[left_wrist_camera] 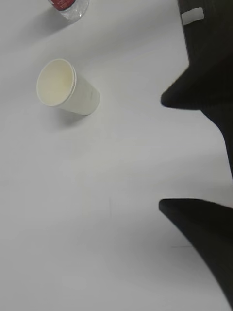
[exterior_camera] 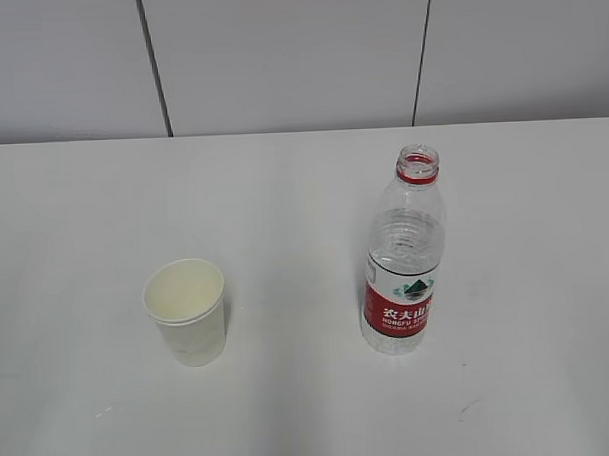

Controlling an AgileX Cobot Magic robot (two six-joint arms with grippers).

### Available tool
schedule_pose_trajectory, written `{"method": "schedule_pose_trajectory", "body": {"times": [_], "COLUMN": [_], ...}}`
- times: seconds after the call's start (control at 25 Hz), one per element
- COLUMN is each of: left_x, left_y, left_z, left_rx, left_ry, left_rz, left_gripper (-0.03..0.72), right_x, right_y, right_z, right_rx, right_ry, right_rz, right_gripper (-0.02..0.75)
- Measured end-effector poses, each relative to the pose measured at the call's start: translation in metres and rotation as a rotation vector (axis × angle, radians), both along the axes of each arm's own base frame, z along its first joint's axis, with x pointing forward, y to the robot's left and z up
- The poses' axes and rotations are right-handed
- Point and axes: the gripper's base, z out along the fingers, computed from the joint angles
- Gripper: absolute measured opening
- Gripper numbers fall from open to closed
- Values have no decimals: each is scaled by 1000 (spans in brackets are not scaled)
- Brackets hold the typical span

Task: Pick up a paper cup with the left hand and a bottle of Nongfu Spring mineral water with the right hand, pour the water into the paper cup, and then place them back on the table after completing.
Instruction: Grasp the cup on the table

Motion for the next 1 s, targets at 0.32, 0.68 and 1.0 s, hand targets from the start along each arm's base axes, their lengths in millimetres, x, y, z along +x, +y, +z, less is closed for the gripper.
{"method": "schedule_pose_trajectory", "body": {"times": [0.32, 0.68, 1.0], "left_x": [0, 0, 0], "left_y": [0, 0, 0], "left_z": [0, 0, 0], "left_rx": [0, 0, 3], "left_ry": [0, 0, 0], "left_rz": [0, 0, 1], "left_gripper": [375, 375, 375], "right_x": [0, 0, 0], "right_y": [0, 0, 0], "right_z": [0, 0, 0], "right_rx": [0, 0, 0], "right_ry": [0, 0, 0], "right_rz": [0, 0, 0], "right_gripper": [586, 586, 586]}}
